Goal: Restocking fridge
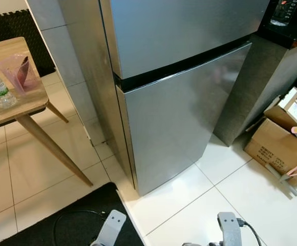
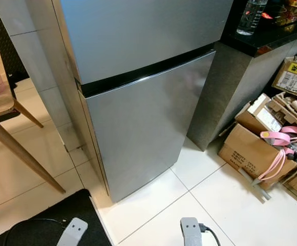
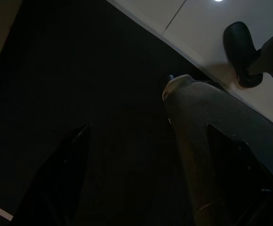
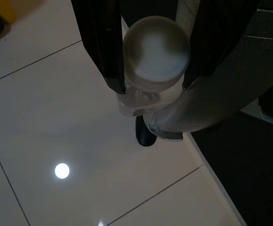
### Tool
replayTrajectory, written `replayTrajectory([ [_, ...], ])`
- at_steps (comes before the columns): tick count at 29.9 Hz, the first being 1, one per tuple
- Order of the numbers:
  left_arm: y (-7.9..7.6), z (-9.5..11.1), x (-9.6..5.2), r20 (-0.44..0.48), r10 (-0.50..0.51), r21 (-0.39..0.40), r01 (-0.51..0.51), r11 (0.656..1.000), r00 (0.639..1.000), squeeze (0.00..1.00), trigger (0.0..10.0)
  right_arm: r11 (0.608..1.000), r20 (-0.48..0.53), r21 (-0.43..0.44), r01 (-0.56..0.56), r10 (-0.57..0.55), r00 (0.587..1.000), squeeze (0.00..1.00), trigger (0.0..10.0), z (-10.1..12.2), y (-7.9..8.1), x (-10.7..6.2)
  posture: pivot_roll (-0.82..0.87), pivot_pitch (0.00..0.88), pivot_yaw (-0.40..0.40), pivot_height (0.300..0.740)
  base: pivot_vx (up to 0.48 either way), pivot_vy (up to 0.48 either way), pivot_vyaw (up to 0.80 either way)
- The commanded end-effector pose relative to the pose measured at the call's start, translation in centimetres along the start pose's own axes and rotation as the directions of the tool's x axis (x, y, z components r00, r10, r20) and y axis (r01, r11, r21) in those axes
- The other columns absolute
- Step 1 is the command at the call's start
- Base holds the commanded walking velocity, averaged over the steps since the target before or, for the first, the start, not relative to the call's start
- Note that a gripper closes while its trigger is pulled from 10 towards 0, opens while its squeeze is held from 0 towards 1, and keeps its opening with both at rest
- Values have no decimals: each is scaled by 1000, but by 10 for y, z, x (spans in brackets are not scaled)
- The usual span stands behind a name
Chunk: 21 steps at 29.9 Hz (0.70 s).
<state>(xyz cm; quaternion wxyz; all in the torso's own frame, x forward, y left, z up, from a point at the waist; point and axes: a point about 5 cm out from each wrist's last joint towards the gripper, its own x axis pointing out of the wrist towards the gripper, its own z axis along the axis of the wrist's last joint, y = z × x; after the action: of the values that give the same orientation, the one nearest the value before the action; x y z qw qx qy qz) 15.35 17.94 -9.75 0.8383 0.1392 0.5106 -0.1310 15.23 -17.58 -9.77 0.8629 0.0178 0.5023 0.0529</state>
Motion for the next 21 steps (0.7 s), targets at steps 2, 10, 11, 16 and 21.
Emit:
replayTrajectory([
  [2, -5, -10, -1, -41, -20, 9, 20, 1000, 999, 0, 10000, 1000, -31, 21, -20, 20, 999, 0, 10000, -8, 6, 0, -25, 72, -3, 740, 0, 0, 0],
  [10, -4, -8, 0, -36, -18, 4, 19, 1000, 999, 0, 10000, 1000, -26, 18, -20, 20, 999, 0, 10000, -6, 6, 0, -29, 69, -5, 740, 0, 0, 0],
  [11, -4, -8, 0, -36, -19, 3, 19, 1000, 999, 0, 10000, 1000, -26, 17, -19, 20, 999, 0, 10000, -6, 6, 0, -30, 69, -4, 740, 0, 0, 0],
  [16, -4, -8, 0, -35, -19, 6, 19, 1000, 999, 0, 10000, 1000, -26, 20, -19, 19, 999, 0, 10000, -6, 6, 0, -29, 72, -2, 740, 0, 0, 0],
  [21, -4, -8, 0, -36, -19, 4, 19, 1000, 999, 0, 10000, 1000, -26, 18, -20, 20, 999, 0, 10000, -6, 6, 0, -30, 71, -2, 740, 0, 0, 0],
])
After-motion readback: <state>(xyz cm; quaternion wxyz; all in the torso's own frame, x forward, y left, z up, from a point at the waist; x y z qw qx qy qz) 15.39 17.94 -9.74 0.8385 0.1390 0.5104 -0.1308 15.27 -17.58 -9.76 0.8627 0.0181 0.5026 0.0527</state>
